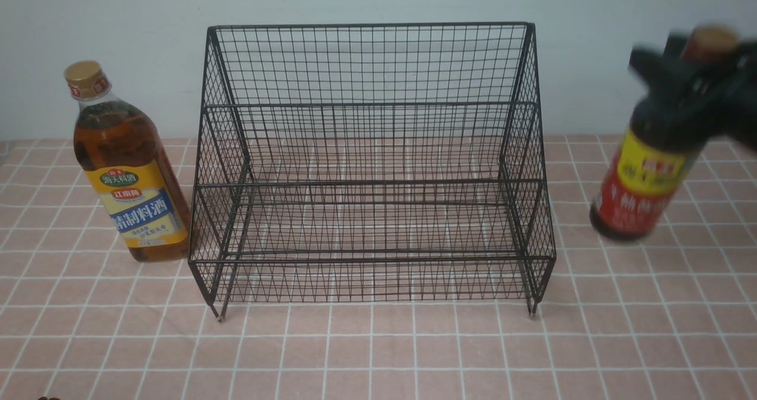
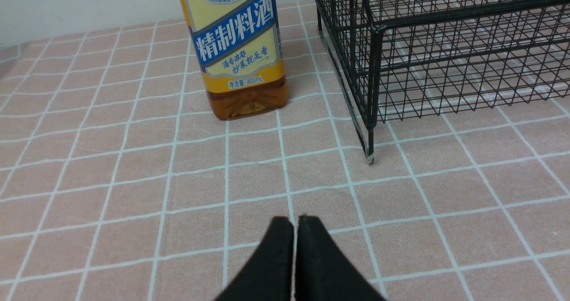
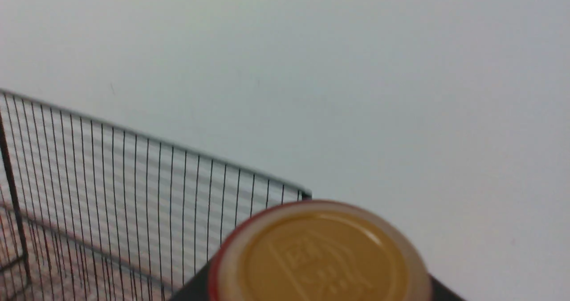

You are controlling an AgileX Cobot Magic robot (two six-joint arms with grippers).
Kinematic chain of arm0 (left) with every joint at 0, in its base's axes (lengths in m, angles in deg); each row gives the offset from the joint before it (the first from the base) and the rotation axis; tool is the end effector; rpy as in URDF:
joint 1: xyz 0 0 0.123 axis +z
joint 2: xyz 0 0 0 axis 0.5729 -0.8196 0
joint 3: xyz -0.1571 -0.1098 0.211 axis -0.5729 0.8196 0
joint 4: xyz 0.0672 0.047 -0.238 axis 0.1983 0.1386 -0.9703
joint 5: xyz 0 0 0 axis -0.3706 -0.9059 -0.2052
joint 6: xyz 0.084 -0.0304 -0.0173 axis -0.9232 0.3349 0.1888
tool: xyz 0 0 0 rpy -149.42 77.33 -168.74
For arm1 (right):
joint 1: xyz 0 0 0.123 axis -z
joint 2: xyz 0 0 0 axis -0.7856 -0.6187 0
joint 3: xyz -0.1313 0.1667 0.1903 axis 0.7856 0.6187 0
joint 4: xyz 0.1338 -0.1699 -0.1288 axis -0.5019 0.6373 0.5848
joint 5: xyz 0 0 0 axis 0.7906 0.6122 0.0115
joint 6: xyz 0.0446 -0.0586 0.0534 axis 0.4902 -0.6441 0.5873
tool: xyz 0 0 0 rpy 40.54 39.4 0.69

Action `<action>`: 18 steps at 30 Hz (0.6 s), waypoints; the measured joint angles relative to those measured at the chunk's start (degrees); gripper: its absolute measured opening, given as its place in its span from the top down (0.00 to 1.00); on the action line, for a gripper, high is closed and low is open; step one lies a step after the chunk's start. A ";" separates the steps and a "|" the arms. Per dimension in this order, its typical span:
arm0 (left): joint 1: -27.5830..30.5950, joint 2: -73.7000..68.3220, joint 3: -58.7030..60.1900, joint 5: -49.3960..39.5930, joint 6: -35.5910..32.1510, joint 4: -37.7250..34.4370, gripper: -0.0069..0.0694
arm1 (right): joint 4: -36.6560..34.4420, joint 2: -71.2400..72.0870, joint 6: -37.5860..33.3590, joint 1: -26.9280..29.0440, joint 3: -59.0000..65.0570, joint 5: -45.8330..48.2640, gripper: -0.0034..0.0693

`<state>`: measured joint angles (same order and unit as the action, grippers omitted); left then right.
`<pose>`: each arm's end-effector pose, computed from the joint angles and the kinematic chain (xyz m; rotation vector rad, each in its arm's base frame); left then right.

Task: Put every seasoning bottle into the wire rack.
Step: Use the right arm to put the condiment bottle back on the shelf

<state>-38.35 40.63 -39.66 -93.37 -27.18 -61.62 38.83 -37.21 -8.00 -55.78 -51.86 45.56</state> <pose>0.0520 -0.0052 0.1712 0.1575 1.8729 -0.0004 0.2730 0.0439 0.3330 -0.3446 1.5351 0.1954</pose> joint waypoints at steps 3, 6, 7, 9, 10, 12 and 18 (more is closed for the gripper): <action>0.00 0.00 0.00 0.00 0.00 0.00 0.92 | 3.13 0.62 3.12 -1.38 -4.77 -0.06 0.58; 0.00 0.00 0.00 0.00 0.00 0.00 0.92 | 7.52 0.33 7.17 -4.14 -9.39 -0.13 0.58; 0.00 0.00 0.00 0.00 0.00 0.00 0.92 | 8.90 0.03 8.33 -5.32 -11.00 -0.35 0.58; 0.00 0.00 0.00 0.00 0.00 0.00 0.92 | 10.55 -0.85 11.13 -7.67 -14.26 -1.23 0.58; 0.00 0.00 0.00 0.00 0.00 0.00 0.92 | 11.05 -1.42 12.28 -8.80 -15.83 -1.80 0.58; 0.00 0.00 0.00 0.00 0.00 0.00 0.92 | 11.73 -2.86 13.91 -11.06 -18.79 -2.57 0.58; 0.00 0.00 0.00 0.00 0.00 0.00 0.92 | 12.57 -10.17 15.46 -15.43 -25.74 -3.43 0.58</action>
<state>-38.35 40.63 -39.66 -93.37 -27.18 -61.62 51.40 -47.38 7.46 -71.21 -77.60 42.13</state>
